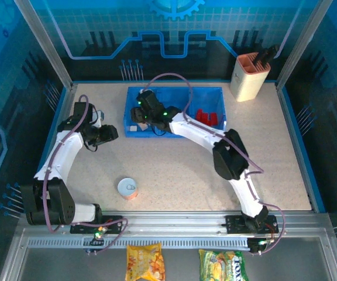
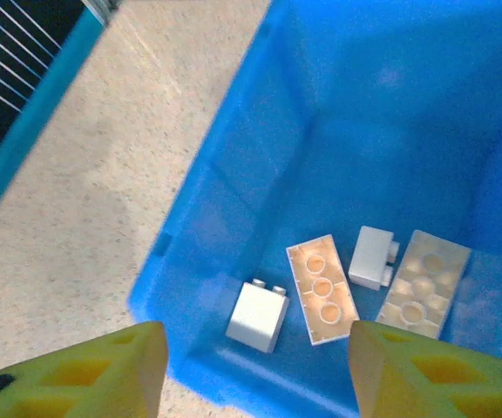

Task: Sort the legos into containers by color
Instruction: Place the lego in the container, then reset both arms

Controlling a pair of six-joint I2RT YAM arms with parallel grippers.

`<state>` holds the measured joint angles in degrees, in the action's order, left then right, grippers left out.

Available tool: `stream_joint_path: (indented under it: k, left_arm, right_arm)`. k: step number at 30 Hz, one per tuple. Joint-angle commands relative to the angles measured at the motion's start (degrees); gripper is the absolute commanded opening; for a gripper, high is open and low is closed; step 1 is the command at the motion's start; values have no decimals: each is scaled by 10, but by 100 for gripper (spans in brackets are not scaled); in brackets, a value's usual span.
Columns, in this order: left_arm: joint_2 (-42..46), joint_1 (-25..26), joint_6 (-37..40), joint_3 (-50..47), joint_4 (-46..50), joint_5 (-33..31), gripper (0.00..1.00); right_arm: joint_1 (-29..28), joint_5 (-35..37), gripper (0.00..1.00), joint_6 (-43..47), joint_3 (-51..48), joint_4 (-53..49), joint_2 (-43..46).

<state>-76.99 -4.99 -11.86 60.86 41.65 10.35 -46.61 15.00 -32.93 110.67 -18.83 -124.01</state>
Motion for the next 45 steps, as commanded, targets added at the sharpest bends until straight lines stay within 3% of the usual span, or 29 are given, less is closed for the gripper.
stream_joint_path:
  k: [1, 11, 14, 19, 26, 33, 38, 45]
  left_arm:
    - [25, -9, -2, -4, 5, -3, 57]
    - [51, -7, -50, 10, 20, 3, 73]
    - [55, -6, -70, 8, 19, 13, 83]
    - [66, -6, -110, -19, -18, -1, 99]
    - [72, -5, -148, -74, -123, -73, 99]
    - [79, 13, -105, -159, -277, -211, 99]
    - [83, 50, 3, -257, -473, -278, 99]
    - [3, 56, 110, -361, -752, -240, 99]
  right_arm:
    - [14, 8, 65, 46, -59, 13, 85]
    - [106, -9, 90, 87, -270, -17, 281]
    - [146, -12, 100, 103, -325, -32, 333]
    - [229, -26, 100, 137, -415, -37, 419]
    - [339, 47, 100, 193, -551, 18, 496]
    - [456, 55, 100, 204, -727, 186, 538]
    - [470, 55, 100, 240, -819, 366, 520]
    - [469, -57, 100, 259, -906, 634, 470]
